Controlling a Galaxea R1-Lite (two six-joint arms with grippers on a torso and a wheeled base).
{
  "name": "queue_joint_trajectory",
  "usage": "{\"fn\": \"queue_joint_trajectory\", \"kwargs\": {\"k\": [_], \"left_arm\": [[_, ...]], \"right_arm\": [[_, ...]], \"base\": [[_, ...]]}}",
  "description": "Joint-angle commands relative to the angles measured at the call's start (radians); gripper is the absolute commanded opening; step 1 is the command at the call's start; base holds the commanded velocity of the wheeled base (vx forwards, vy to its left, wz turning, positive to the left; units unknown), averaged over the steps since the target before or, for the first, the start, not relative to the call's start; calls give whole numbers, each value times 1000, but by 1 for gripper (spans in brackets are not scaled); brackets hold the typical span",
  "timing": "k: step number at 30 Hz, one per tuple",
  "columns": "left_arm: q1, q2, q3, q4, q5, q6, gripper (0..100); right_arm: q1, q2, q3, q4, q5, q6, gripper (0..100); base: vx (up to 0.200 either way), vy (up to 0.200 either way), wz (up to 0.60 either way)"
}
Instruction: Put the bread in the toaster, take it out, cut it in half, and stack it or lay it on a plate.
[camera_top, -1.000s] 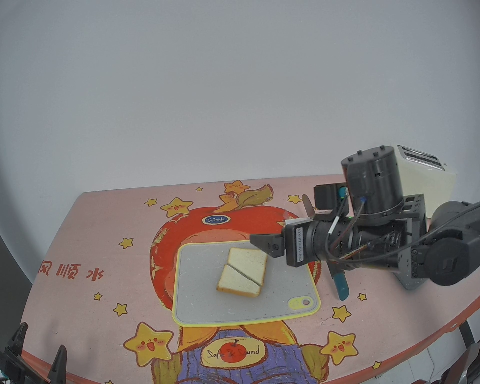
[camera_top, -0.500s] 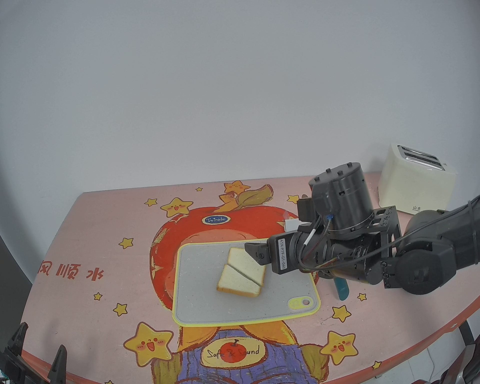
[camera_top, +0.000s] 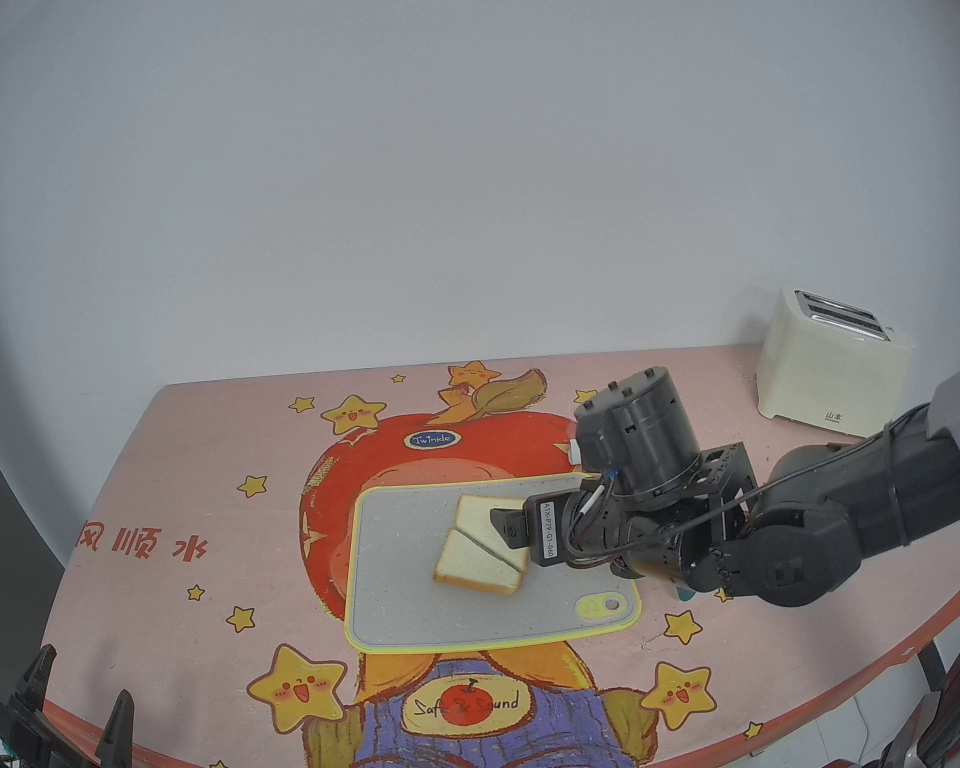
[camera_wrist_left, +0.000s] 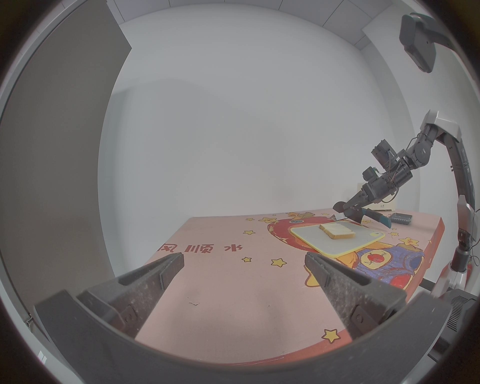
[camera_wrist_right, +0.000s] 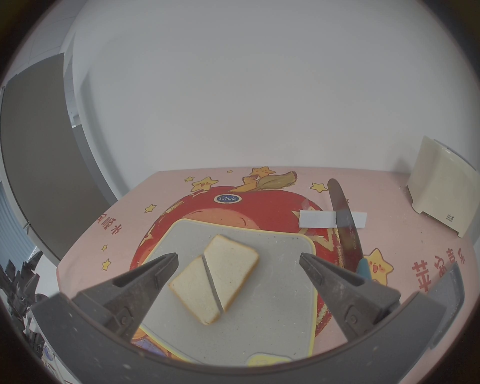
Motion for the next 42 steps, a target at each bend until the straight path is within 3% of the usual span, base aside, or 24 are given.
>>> {"fn": "queue_joint_trajectory", "kwargs": {"k": [1,12,16,23,26,42], "left_arm": [[0,4,13,0,0,0,100],[0,4,13,0,0,0,100],[0,4,13,0,0,0,100],[0,4,13,0,0,0,100],[0,4,13,0,0,0,100],[0,4,13,0,0,0,100]], "right_arm": [[-3,44,-4,1,-2,21,100],[8,56,-8,1,-45,18,100],[10,48,-19,1,-103,-12,100],[16,61,-19,1,-112,-34,100],[20,73,-25,1,-137,-63,100],[2,97,-31,0,-140,-62,100]], "base": [[0,0,0],[0,0,0],[0,0,0],[0,0,0],[0,0,0],[0,0,0]]}}
